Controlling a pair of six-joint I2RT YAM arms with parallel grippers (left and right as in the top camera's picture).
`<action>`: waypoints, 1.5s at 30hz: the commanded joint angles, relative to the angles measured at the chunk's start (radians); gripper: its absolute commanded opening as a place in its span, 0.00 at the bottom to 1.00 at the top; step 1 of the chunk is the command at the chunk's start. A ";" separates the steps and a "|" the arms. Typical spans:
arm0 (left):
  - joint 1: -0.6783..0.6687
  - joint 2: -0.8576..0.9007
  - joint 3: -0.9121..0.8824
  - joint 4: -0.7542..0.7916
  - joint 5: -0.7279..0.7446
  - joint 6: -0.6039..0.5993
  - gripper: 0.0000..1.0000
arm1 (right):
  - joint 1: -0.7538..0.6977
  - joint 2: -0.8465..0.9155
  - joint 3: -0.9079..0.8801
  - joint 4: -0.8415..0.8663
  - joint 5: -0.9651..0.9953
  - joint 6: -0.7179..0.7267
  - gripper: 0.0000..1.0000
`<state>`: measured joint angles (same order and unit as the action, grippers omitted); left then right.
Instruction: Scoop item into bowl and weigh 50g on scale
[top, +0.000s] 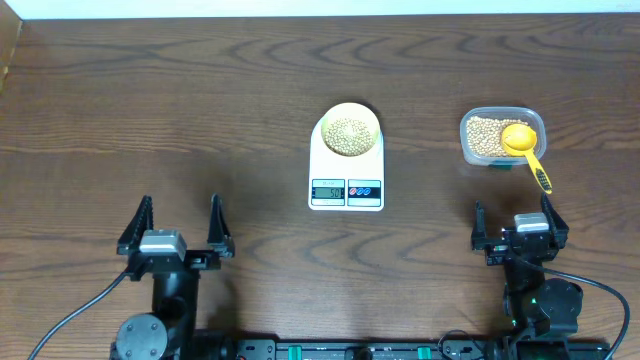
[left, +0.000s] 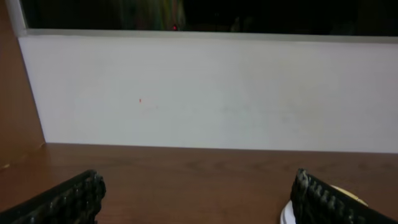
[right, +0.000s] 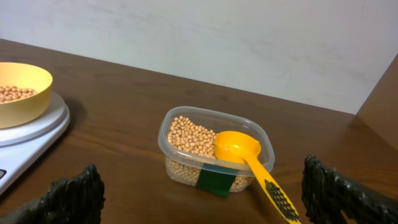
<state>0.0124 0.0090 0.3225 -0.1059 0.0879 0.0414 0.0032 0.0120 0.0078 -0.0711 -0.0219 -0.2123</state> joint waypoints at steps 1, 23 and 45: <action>0.005 -0.007 -0.071 0.071 -0.019 0.006 0.98 | -0.009 -0.007 -0.002 -0.005 0.009 -0.005 0.99; 0.006 -0.007 -0.319 0.290 -0.043 -0.030 0.98 | -0.009 -0.007 -0.002 -0.005 0.009 -0.005 0.99; 0.071 -0.005 -0.319 0.039 0.026 0.061 0.98 | -0.009 -0.007 -0.002 -0.005 0.009 -0.005 0.99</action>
<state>0.0780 0.0093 0.0120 -0.0200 0.0631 -0.0017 0.0029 0.0120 0.0078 -0.0708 -0.0216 -0.2123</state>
